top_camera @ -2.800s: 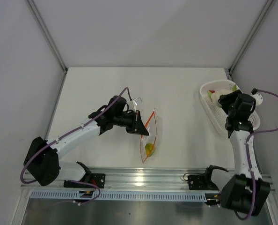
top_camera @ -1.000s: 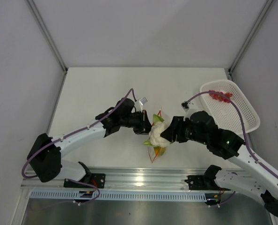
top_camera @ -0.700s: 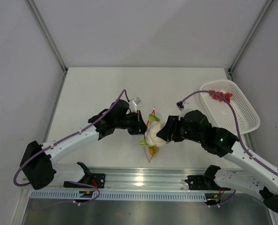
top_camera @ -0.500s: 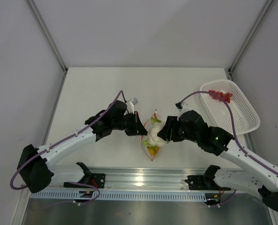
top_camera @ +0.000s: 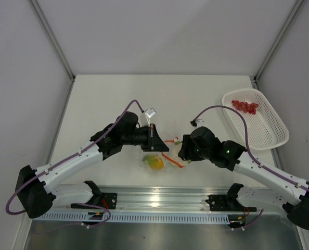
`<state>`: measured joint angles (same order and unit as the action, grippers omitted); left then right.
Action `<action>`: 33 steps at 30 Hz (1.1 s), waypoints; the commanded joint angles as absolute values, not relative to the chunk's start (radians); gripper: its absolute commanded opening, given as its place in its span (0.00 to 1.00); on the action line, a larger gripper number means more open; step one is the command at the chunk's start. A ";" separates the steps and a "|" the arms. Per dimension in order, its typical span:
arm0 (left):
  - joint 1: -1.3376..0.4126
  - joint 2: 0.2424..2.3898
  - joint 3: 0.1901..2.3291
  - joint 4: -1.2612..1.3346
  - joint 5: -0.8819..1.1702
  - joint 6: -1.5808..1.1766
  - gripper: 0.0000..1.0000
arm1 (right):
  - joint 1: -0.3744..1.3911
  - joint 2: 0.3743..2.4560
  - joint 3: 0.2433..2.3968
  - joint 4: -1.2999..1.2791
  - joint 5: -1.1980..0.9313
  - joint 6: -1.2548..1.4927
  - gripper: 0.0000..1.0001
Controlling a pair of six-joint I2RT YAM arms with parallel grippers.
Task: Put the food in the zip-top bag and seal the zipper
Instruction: Place the fake vegetable in the zipper food storage bag.
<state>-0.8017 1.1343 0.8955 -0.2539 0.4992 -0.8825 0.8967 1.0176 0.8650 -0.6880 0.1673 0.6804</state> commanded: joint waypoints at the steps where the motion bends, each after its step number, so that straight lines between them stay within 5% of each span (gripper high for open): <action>1: -0.802 1.147 0.914 -0.164 0.563 -0.893 0.00 | 0.920 0.976 0.861 -0.667 0.187 0.640 0.00; 19: -0.802 1.267 0.982 -0.179 0.568 -0.848 0.00 | 0.959 0.785 0.870 -0.660 0.072 0.469 0.00; 33: -0.802 1.282 0.970 -0.137 0.603 -0.879 0.01 | 1.046 0.945 0.871 -0.563 0.074 0.489 0.00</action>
<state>-0.8021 1.2781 0.9375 -0.2028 0.5629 -0.8730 1.0317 0.9180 0.8639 -0.6491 0.0639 0.4850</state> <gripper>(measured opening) 0.005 0.566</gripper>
